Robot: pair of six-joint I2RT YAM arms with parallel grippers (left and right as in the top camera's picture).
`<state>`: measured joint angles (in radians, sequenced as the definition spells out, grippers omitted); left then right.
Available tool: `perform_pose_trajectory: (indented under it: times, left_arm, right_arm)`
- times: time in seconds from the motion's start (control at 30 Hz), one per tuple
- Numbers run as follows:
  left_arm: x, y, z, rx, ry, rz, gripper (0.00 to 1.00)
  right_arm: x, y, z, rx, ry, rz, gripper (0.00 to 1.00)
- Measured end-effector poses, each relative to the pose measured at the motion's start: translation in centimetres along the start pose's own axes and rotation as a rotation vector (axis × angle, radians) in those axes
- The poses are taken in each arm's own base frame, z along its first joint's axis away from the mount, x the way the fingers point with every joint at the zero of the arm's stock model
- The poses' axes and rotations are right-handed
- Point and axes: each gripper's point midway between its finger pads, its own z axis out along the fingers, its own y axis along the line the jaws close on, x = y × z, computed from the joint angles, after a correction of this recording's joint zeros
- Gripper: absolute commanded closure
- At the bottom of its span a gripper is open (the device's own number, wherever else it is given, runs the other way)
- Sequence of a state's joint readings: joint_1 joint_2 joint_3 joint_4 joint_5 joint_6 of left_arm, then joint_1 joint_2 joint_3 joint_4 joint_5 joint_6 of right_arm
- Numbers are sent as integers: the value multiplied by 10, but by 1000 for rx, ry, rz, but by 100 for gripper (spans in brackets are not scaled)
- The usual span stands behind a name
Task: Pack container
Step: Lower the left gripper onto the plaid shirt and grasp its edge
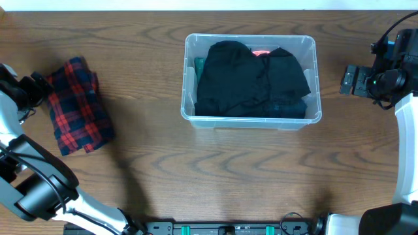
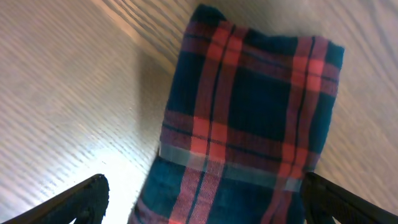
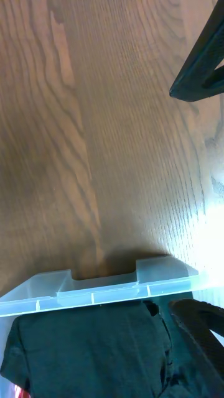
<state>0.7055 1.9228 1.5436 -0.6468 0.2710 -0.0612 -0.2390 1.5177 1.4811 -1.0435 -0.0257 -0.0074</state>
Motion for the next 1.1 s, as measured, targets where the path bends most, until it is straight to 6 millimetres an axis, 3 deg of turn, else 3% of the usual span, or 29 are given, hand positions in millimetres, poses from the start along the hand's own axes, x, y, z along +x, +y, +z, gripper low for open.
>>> perform_pose_trajectory:
  times: [0.47, 0.63, 1.1]
  left_arm:
    - [4, 0, 7, 12, 18, 120, 1]
    - [19, 6, 14, 8, 59, 149, 0]
    - [54, 20, 65, 17, 174, 152, 2]
  right_arm:
    - [0, 0, 0, 0, 0, 0, 1]
    - [0, 0, 0, 0, 0, 0, 1]
    - [0, 0, 0, 0, 0, 0, 1]
